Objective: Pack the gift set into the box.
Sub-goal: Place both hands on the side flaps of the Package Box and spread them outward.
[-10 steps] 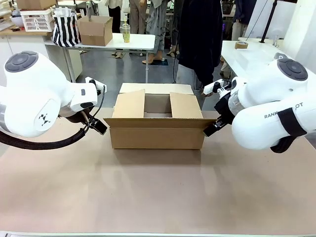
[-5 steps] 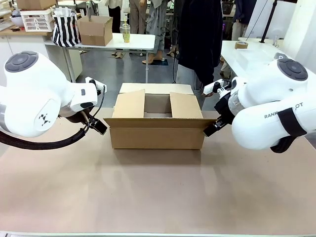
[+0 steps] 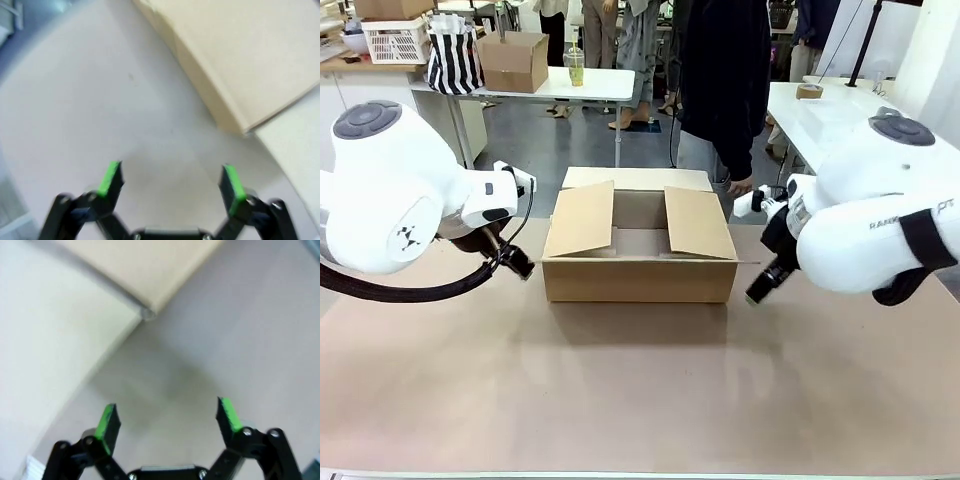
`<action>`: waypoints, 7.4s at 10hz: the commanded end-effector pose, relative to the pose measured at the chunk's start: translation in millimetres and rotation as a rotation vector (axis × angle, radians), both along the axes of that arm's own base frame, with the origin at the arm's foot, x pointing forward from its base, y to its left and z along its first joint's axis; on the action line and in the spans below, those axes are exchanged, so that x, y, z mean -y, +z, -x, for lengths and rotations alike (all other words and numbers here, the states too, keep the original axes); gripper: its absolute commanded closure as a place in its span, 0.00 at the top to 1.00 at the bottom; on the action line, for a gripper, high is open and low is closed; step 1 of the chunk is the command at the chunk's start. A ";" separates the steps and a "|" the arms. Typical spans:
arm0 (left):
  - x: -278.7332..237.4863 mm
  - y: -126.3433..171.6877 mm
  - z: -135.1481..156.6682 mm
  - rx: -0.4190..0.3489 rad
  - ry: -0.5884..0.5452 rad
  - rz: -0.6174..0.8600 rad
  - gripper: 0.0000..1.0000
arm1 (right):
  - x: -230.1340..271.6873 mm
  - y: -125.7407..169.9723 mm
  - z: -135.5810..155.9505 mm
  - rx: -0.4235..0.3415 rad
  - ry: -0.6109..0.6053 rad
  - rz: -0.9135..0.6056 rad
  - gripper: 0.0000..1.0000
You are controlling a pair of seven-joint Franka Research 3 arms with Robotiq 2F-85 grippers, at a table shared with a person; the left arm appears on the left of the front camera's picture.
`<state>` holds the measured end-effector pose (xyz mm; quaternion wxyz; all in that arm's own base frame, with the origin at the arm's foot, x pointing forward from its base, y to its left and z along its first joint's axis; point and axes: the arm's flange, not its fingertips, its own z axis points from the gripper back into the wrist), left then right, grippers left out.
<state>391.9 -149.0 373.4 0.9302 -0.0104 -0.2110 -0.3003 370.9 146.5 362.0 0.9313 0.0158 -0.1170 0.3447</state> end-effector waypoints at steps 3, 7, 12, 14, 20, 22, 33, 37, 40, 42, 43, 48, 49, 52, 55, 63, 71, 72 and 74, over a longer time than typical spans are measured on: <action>-57.2 85.5 111.0 0.313 -0.097 0.360 1.00 | 106.7 90.5 55.0 0.083 -0.124 -0.460 1.00; -38.9 185.4 48.5 0.344 -0.011 0.450 1.00 | 126.4 137.4 36.6 0.056 -0.247 -0.552 1.00; -35.8 179.5 37.8 0.057 -0.173 0.765 1.00 | 126.4 151.5 16.1 -0.162 -0.306 -1.079 1.00; -50.9 170.9 28.2 -0.144 -0.118 1.148 1.00 | 123.0 160.4 -5.1 -0.568 -0.390 -1.368 1.00; -74.5 164.1 24.4 -0.169 -0.157 1.357 1.00 | 123.5 154.5 -9.0 -0.620 -0.325 -1.475 1.00; -74.5 164.1 24.4 -0.169 -0.157 1.357 1.00 | 123.5 154.5 -9.0 -0.620 -0.325 -1.475 1.00; -76.4 162.1 24.7 -0.192 -0.138 1.332 1.00 | 123.5 154.5 -9.0 -0.620 -0.325 -1.475 1.00; -13.7 197.6 -38.7 -0.196 0.184 0.961 1.00 | 123.5 154.5 -9.0 -0.620 -0.325 -1.475 1.00; 41.4 178.9 -87.1 -0.202 0.254 0.615 1.00 | 123.5 154.5 -9.0 -0.620 -0.325 -1.475 1.00; 74.8 162.4 -109.3 -0.233 0.244 0.463 1.00 | 123.5 154.5 -9.0 -0.620 -0.325 -1.475 1.00; 91.9 151.9 -117.9 -0.244 0.233 0.408 1.00 | 123.5 154.5 -9.0 -0.620 -0.325 -1.475 1.00; 173.4 88.7 -160.8 -0.122 0.226 0.064 1.00 | 123.5 154.5 -9.0 -0.620 -0.325 -1.475 1.00; 187.3 76.8 -167.3 -0.125 0.250 0.023 1.00 | 123.5 154.5 -9.0 -0.620 -0.325 -1.475 1.00; 168.5 75.0 -153.1 -0.135 0.192 0.070 1.00 | 123.5 154.5 -9.0 -0.620 -0.325 -1.475 1.00; 181.0 72.5 -161.2 -0.130 0.186 0.073 1.00 | 123.5 154.5 -9.0 -0.620 -0.325 -1.475 1.00; 208.0 61.4 -158.9 -0.193 0.724 -0.090 1.00 | 123.5 154.5 -9.0 -0.620 -0.325 -1.475 1.00; 213.2 62.6 -158.8 -0.122 0.844 -0.353 1.00 | 123.5 154.5 -9.0 -0.620 -0.325 -1.475 1.00; 210.2 67.5 -156.2 -0.107 0.853 -0.371 1.00 | 123.5 154.5 -9.0 -0.620 -0.325 -1.475 1.00; 201.6 77.5 -154.6 -0.084 0.864 -0.397 1.00 | 123.5 154.5 -9.0 -0.620 -0.325 -1.475 1.00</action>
